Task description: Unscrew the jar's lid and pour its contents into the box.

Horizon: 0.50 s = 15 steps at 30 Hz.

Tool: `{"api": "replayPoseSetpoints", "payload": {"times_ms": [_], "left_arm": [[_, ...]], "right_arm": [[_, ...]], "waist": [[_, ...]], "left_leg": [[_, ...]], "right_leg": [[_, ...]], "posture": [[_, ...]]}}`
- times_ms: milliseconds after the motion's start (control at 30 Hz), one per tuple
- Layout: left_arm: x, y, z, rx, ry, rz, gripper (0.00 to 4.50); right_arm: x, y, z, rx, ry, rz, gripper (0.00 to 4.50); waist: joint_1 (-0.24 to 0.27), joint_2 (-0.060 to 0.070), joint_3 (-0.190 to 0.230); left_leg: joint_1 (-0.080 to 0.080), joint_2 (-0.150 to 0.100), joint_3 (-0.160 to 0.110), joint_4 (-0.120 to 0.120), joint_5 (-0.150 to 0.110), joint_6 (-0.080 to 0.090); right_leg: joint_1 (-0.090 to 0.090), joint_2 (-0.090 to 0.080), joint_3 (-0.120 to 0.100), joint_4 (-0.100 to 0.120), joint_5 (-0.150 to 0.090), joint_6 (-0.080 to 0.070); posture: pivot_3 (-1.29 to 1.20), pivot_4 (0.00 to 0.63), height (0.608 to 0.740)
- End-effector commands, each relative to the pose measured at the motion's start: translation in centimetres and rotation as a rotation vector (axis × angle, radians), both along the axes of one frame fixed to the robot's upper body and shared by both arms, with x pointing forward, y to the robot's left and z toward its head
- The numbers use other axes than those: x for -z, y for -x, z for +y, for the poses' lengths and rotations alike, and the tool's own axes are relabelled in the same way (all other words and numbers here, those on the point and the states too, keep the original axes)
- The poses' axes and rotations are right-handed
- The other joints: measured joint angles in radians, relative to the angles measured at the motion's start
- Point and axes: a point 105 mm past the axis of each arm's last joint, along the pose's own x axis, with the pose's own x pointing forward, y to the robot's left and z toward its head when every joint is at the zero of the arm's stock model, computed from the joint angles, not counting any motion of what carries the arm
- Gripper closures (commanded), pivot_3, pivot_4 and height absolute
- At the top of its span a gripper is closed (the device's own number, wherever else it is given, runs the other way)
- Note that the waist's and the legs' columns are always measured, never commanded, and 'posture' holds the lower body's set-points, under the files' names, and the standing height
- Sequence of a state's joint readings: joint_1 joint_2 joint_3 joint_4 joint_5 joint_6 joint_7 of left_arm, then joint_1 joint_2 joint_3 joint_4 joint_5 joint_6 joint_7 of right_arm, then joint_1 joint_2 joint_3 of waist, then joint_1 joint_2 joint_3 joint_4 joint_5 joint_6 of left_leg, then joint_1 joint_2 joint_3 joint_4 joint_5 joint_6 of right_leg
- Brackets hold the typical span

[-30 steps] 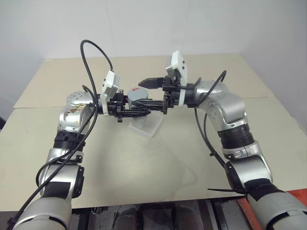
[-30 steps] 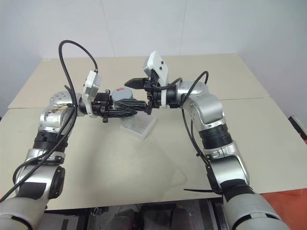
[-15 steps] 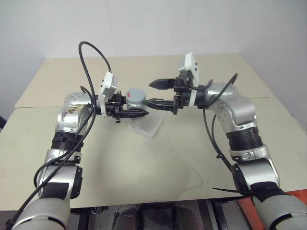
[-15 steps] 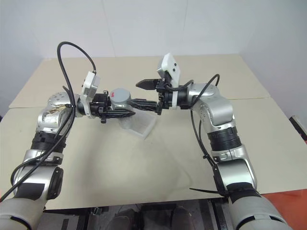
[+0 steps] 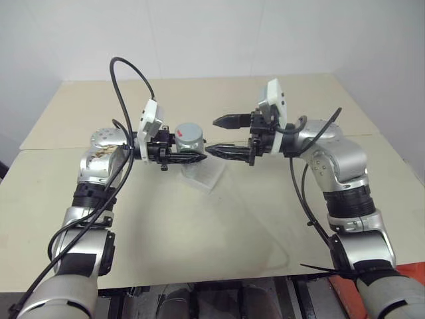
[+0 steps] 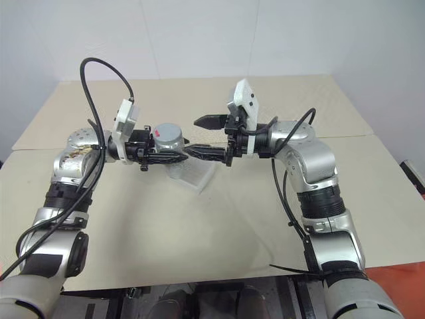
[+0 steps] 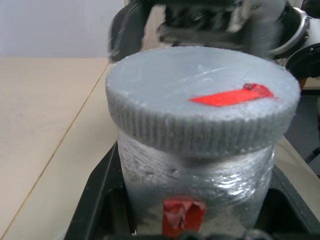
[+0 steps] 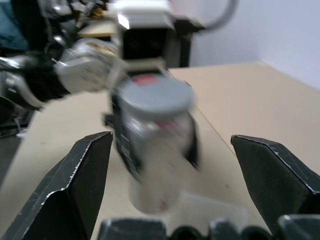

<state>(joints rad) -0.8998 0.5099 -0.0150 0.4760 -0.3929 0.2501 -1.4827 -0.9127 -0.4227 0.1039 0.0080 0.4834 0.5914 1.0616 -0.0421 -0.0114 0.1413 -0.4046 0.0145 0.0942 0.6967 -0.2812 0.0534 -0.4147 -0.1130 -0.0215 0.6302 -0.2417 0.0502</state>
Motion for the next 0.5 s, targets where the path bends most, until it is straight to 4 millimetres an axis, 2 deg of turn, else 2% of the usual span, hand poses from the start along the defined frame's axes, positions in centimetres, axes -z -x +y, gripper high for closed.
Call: {"api": "replayPoseSetpoints", "payload": {"times_ms": [33,300,500], "left_arm": [[-0.9,0.1,-0.1,0.003,0.016,-0.045,2.50],[-0.9,0.2,-0.2,0.008,0.016,-0.046,2.50],[-0.9,0.2,0.0,0.005,0.015,-0.047,2.50]], "right_arm": [[-1.7,0.6,1.2,0.011,-0.012,-0.044,0.06],[-1.9,-0.4,2.9,0.080,0.005,-0.037,0.06],[-1.9,-0.2,3.5,0.064,0.010,-0.029,0.06]], "waist": [[-0.001,0.000,0.000],[0.001,0.000,0.000],[-0.001,0.000,0.000]], "left_leg": [[0.000,0.000,0.000,0.000,0.000,0.000],[0.000,0.000,0.001,0.000,0.000,0.000],[0.000,0.000,0.001,0.000,0.000,0.000]], "right_leg": [[0.000,0.000,0.000,0.000,0.000,0.000],[-0.001,0.000,0.000,0.001,0.000,0.000],[-0.002,0.000,0.000,0.001,0.000,0.000]], "posture": [[0.00,0.150,0.740],[0.00,0.150,0.740],[0.00,0.150,0.740]]}}
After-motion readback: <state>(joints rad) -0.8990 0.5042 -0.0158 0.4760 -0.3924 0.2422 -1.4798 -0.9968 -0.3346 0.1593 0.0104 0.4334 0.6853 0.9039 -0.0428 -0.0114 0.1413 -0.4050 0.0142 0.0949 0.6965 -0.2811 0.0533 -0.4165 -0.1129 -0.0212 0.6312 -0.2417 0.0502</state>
